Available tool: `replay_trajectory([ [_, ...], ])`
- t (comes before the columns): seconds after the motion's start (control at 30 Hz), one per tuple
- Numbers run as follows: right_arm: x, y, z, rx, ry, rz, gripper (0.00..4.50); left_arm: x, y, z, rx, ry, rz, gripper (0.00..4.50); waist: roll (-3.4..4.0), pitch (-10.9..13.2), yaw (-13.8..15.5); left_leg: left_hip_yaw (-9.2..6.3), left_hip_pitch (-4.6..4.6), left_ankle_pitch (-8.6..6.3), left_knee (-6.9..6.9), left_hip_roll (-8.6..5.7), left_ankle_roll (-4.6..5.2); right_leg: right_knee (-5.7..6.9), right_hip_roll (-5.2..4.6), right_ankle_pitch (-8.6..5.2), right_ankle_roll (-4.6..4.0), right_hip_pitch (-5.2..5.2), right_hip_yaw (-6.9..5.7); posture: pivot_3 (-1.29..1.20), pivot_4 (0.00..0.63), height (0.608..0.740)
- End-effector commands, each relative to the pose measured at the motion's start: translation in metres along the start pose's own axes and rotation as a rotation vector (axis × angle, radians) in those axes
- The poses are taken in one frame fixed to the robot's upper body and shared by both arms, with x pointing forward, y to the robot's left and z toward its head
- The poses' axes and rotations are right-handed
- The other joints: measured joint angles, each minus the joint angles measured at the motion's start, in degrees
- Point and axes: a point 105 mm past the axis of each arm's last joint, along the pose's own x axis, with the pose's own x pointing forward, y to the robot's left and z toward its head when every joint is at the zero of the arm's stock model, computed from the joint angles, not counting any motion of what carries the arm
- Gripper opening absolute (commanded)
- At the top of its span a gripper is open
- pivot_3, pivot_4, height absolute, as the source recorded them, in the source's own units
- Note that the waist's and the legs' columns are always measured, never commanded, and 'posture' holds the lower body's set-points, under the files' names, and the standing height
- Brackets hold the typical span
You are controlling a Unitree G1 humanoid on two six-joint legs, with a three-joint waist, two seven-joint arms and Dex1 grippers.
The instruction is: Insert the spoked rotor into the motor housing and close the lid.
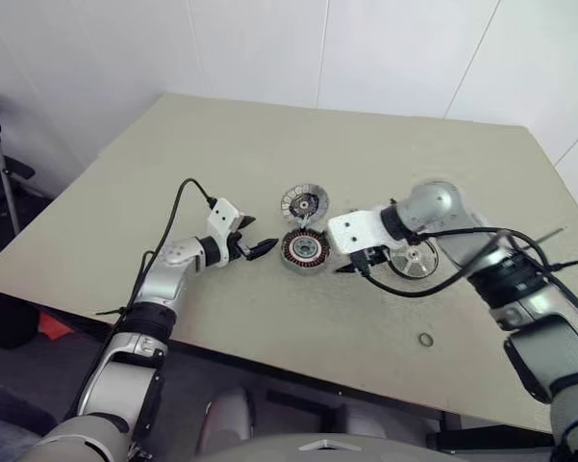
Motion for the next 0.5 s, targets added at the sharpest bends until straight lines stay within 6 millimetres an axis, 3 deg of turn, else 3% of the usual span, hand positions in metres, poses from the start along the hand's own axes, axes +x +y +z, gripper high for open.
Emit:
replay_trajectory([
  [0.03,-0.003,-0.010,0.005,-0.051,0.015,0.011,3.60,-0.008,0.004,0.011,0.032,-0.045,0.032,4.50,-0.01,0.00,0.00,0.00,0.01,-0.01,0.06,0.03,-0.02,-0.01,0.00,0.00,0.00,0.04,0.00,0.00,0.000,0.740],
  [0.37,0.021,-0.012,-0.001,-0.015,0.026,0.053,3.60,-0.011,0.003,0.008,0.026,-0.044,0.049,4.50,-0.07,0.05,-0.33,-0.02,1.13,0.10,-0.01,0.18,-0.58,-0.03,0.07,0.00,0.05,0.93,0.07,0.00,0.000,0.740],
  [0.5,0.031,-0.017,-0.004,-0.010,0.045,0.065,3.60,-0.011,0.001,0.007,0.021,-0.044,0.050,4.50,-0.07,0.05,-0.63,0.00,1.15,0.11,-0.02,0.16,-0.58,-0.03,0.07,0.00,0.05,0.94,0.12,0.00,0.000,0.740],
])
